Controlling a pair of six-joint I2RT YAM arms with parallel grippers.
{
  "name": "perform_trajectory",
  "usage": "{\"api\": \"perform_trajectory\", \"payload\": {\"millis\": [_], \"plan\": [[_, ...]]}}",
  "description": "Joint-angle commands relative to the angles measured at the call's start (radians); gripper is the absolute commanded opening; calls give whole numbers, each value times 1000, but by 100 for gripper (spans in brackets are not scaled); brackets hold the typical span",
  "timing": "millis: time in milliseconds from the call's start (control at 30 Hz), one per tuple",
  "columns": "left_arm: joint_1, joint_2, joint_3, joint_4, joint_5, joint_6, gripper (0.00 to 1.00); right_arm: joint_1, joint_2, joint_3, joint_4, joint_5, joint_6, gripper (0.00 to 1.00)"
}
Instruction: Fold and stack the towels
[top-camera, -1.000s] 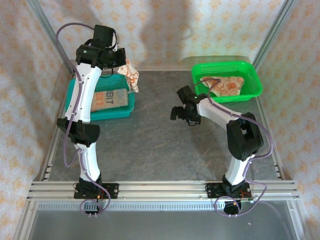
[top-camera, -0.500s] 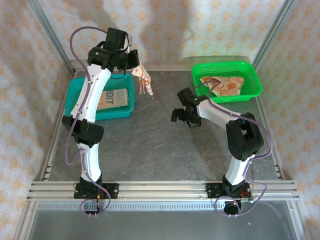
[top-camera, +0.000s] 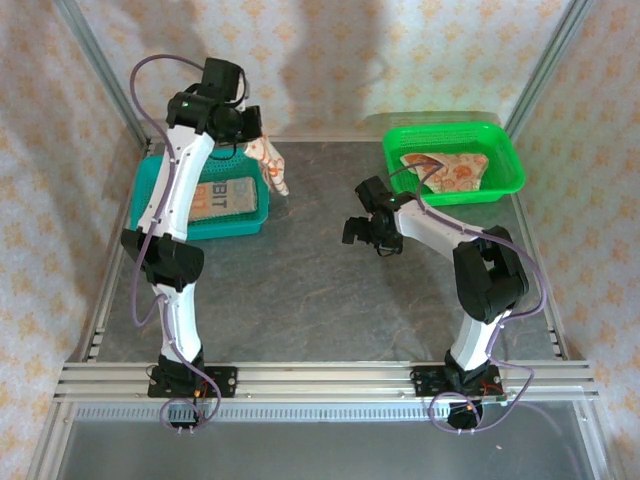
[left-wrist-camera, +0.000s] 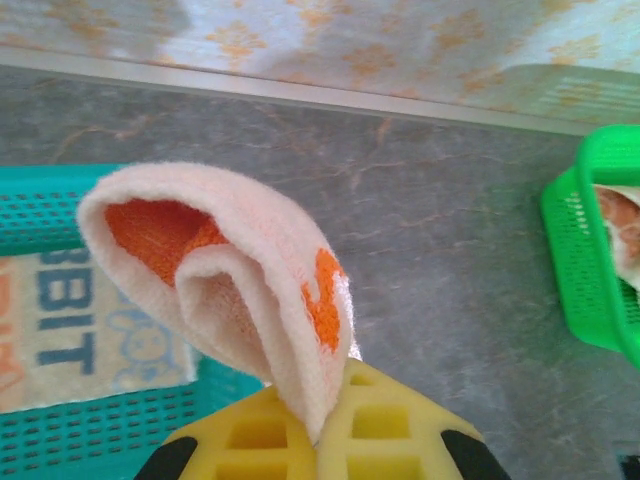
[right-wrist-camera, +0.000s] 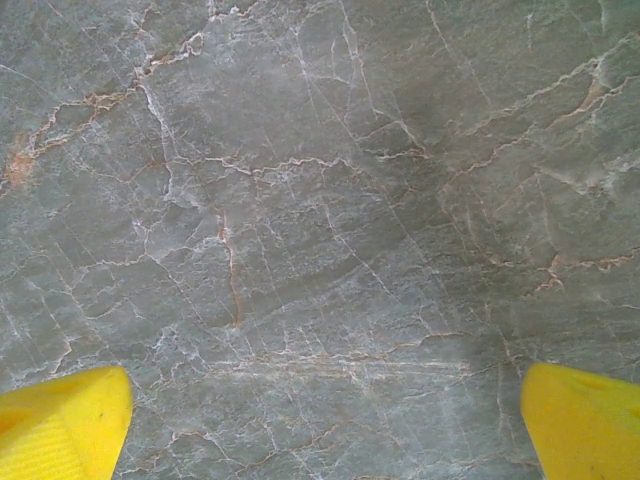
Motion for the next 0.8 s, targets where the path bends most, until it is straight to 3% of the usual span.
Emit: {"api": "perform_trajectory", "payload": {"millis": [0,500,767], "plan": [[41,-36,-19,-63,-35,59,0,4,-32,-10,2,9,13,99],[163,-32,-128,-119,-219,223,0,6,-29,13,-23,18,6,99],[176,-33,-345,55,-275,256,0,8,-24,49,-55,32,-8,99]]}}
